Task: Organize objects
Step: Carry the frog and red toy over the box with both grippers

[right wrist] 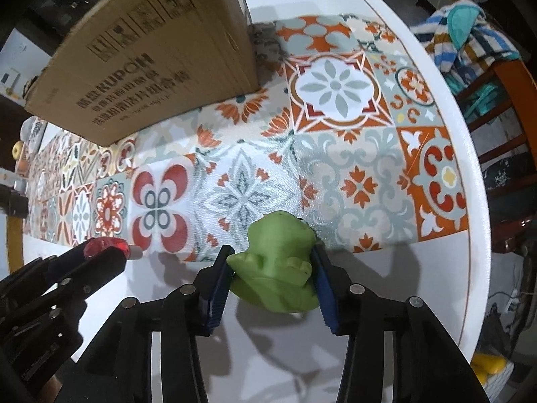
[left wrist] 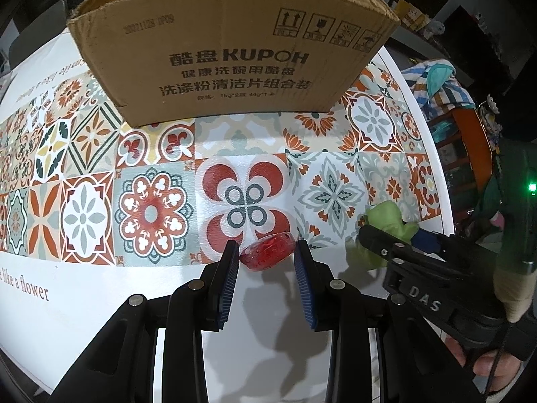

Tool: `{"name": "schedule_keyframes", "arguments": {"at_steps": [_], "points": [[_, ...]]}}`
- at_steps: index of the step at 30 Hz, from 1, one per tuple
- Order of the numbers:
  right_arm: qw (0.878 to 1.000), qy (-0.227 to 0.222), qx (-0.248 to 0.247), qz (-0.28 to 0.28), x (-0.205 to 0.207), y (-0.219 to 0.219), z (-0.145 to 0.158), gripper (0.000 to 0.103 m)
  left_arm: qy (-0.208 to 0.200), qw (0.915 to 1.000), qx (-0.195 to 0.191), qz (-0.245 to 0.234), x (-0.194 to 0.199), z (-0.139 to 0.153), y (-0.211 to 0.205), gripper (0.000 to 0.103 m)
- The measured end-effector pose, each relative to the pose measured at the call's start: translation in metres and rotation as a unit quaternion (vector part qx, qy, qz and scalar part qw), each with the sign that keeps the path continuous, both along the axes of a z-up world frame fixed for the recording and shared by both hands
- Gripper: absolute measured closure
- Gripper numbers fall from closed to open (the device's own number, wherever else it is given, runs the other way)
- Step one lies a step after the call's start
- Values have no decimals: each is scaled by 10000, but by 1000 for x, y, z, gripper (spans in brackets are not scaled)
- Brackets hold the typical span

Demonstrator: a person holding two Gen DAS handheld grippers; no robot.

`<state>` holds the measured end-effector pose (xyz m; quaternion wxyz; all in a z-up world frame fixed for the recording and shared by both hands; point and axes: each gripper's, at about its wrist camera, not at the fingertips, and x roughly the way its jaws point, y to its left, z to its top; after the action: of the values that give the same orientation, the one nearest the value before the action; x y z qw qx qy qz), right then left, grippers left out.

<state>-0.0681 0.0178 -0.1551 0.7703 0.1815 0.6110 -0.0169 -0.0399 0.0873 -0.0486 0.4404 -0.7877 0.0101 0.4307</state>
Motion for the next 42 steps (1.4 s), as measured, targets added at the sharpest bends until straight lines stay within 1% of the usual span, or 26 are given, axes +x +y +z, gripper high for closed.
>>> {"name": "schedule_keyframes", "arguments": {"at_steps": [8,21,34,42], "points": [[9996,-285,-49,79,-1,7,32,57,143,9997,64,163,-15,11,-13,69],[9964,-824,-108,142,-4,17,87,57,469,9976,301,408,-49,35,-31,69],[9920,-1244,-102,193,0,28,130,57,886,9933,596,438,-84,59,-41,69],[9885,-1487,-123,256,9,37,153,57,1090,9902,744,449,-107,68,-41,69]]}}
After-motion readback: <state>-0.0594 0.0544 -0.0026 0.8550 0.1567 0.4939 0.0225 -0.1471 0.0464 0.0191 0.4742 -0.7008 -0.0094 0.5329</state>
